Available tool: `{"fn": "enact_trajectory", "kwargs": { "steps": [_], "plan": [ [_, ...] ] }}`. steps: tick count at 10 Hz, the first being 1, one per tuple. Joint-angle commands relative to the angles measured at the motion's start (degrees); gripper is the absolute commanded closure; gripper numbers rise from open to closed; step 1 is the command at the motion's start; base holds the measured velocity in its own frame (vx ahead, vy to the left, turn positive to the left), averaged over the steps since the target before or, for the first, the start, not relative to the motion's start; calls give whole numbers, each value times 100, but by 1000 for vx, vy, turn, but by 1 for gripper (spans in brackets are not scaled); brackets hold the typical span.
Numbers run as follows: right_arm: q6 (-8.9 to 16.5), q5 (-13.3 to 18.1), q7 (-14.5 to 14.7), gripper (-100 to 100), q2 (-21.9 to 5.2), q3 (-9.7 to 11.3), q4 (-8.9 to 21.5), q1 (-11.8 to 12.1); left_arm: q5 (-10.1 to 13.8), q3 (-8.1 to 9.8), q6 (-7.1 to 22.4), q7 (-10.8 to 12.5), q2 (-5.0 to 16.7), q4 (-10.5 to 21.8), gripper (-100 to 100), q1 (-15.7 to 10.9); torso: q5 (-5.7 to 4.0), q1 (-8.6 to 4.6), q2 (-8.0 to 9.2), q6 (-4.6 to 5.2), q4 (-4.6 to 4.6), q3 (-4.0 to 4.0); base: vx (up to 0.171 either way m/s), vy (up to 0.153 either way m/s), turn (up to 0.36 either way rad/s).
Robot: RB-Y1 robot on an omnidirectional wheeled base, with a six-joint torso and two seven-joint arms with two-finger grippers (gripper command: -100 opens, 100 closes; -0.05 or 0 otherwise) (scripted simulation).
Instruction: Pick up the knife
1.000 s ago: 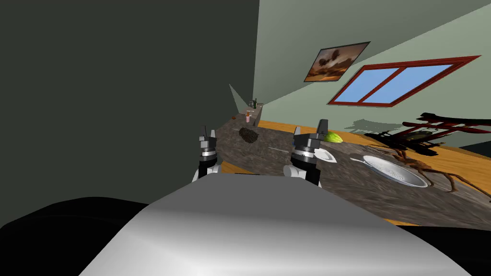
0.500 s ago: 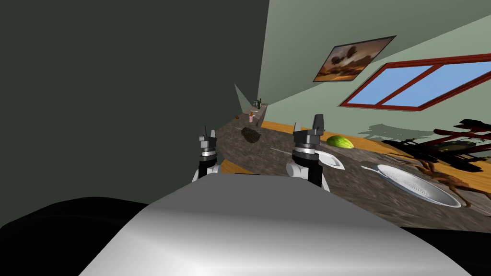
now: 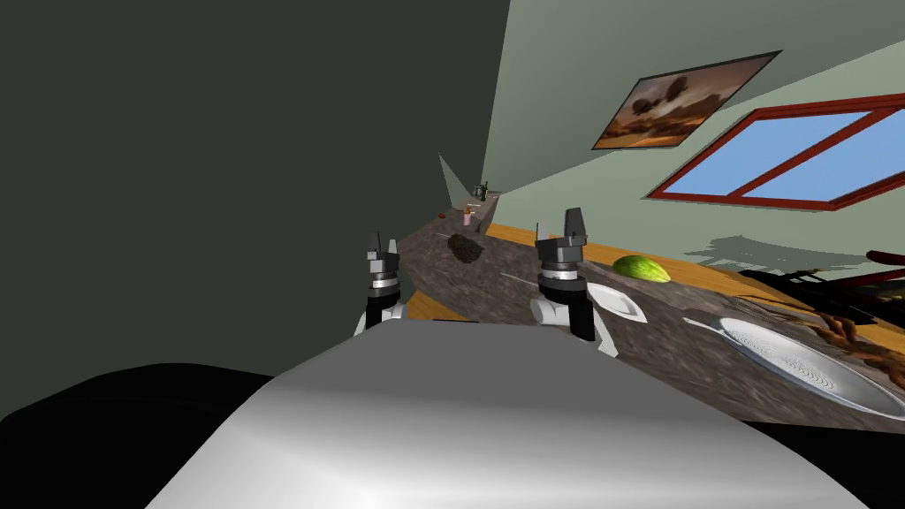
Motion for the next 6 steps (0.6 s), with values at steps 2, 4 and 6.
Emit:
{"fn": "enact_trajectory", "kwargs": {
  "steps": [2, 4, 6],
  "plan": [
    [-35, 106, 16, -100, -410, 50, 94, -132, 0, 0, 0, 0, 0, 0, 0, 1, 0, 3, -2, 3, 0, -1, -17, -28, 116],
    [-72, 186, 25, -100, -705, 99, 177, -206, 0, 0, 0, 0, 0, 0, 0, 1, 1, 6, -1, 3, 0, -1, -19, -21, 120],
    [-112, 273, 33, -100, -1011, 160, 271, -274, 0, 0, 0, 0, 0, 0, 0, 1, 1, 8, 0, 4, 0, 0, -24, -21, 141]
  ]
}}
